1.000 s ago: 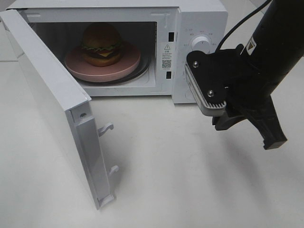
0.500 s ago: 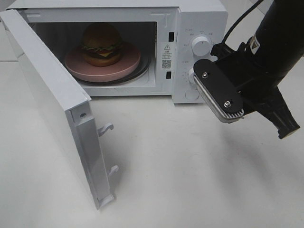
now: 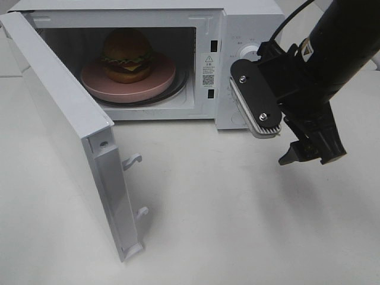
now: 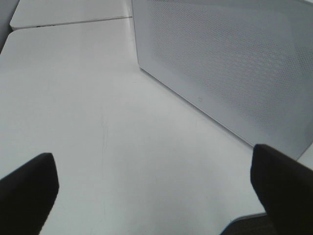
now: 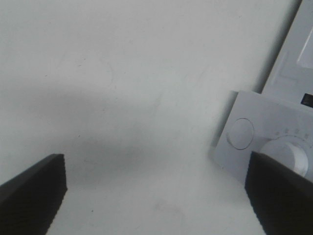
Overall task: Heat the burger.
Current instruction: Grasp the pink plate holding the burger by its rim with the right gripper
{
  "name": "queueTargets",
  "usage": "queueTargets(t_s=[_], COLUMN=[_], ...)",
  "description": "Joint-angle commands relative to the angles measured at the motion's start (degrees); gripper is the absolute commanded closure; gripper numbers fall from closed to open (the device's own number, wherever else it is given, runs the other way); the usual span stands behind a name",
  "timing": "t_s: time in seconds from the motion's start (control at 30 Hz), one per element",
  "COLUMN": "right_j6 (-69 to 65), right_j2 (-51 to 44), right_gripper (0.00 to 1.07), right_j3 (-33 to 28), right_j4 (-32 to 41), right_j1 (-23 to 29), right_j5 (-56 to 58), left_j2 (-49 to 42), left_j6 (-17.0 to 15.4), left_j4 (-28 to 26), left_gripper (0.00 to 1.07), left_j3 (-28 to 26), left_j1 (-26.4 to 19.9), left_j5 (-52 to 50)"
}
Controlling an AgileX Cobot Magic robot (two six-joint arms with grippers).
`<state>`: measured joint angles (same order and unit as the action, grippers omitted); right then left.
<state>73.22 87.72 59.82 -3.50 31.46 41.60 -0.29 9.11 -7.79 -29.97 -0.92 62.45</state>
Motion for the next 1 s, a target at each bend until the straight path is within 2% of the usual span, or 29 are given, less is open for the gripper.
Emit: queueTargets(t_s=[0.03,0.4,0.47,1.0], right_j6=[-0.4,2.06,3.04,4.53], right_j2=[1.89,8.31,11.17,17.82], right_gripper=[0.12,0.14,0.14,0.17], right_j3=[2.18,9.51,12.32,19.77], right_j4=[0.11,-0.29,0.74,2.01], right_j1=[0.06,2.75,2.75,3.44], right_j5=[-3.09,-7.68,-8.37,-12.09], left_j2=[-0.34,-0.34,-0.34,-0.34], left_j6=[-0.34,-0.34,-0.34,-0.34], left_j4=[-0.4,-0.4,-0.4,-0.4], left_gripper=[0.07,0.07,0.07,0.07], left_j3=[0.17,0.17,0.17,0.17], left_j1=[-0.23,-0.23,-0.23,-0.23], left_j5=[-0.69,-0.69,-0.69,-0.69])
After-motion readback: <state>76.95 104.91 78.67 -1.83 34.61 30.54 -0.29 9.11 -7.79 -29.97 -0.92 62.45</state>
